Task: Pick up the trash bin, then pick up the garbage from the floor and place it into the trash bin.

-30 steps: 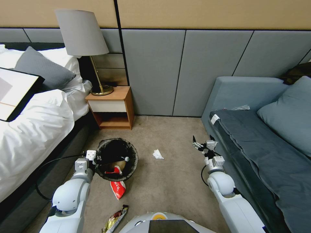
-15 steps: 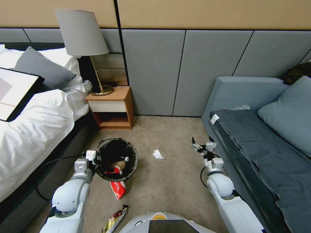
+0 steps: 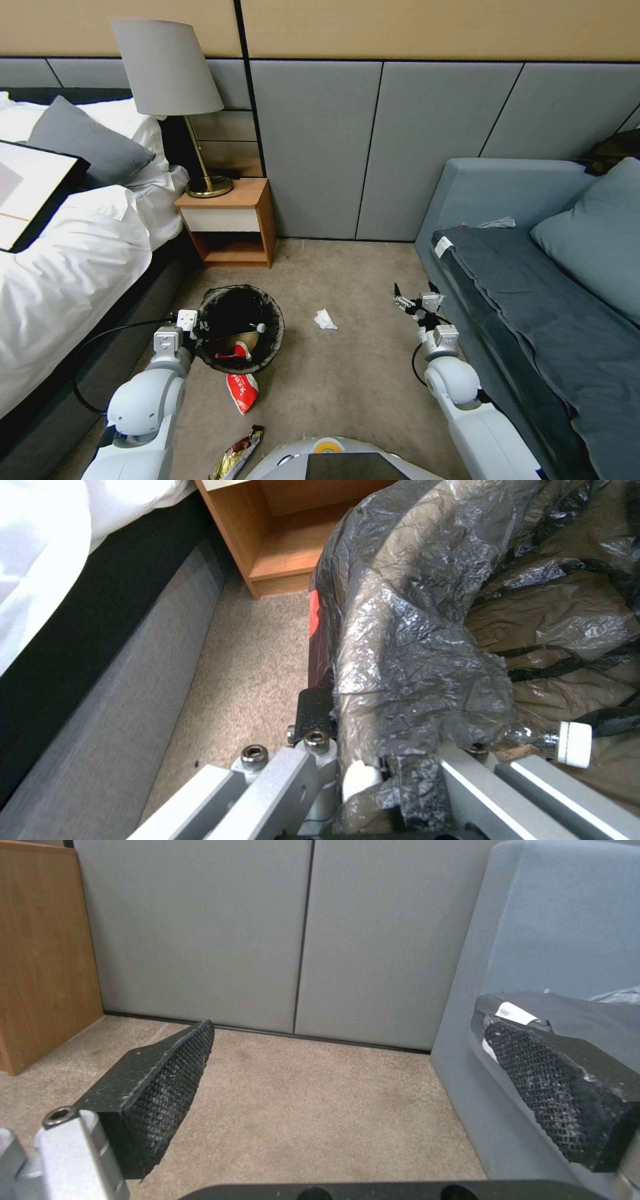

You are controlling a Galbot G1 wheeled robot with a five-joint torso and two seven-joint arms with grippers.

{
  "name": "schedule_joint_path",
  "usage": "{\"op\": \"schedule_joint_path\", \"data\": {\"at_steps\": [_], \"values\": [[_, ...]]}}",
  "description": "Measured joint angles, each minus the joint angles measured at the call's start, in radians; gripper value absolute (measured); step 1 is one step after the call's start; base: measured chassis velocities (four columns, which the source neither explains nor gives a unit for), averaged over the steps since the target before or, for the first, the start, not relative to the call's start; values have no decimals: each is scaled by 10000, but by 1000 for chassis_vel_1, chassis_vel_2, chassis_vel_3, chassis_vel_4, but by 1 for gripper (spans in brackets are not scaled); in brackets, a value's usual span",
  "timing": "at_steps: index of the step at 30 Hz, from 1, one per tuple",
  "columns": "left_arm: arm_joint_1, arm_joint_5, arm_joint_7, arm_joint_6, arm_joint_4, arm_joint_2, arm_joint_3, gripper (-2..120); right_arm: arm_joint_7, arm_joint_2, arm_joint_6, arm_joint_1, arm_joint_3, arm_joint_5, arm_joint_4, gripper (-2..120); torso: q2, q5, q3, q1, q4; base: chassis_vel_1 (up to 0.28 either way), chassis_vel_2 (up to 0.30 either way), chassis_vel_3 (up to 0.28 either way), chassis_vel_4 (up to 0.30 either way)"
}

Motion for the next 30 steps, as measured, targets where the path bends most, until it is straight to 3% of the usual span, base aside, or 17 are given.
{"op": "schedule_joint_path", "data": {"at_steps": [30], "values": [[-40, 26, 0, 0, 60, -27, 25, 0, -1, -92, -75, 93, -80, 237, -93, 100, 0, 0, 0, 0, 1, -50, 48, 53, -53]]}}
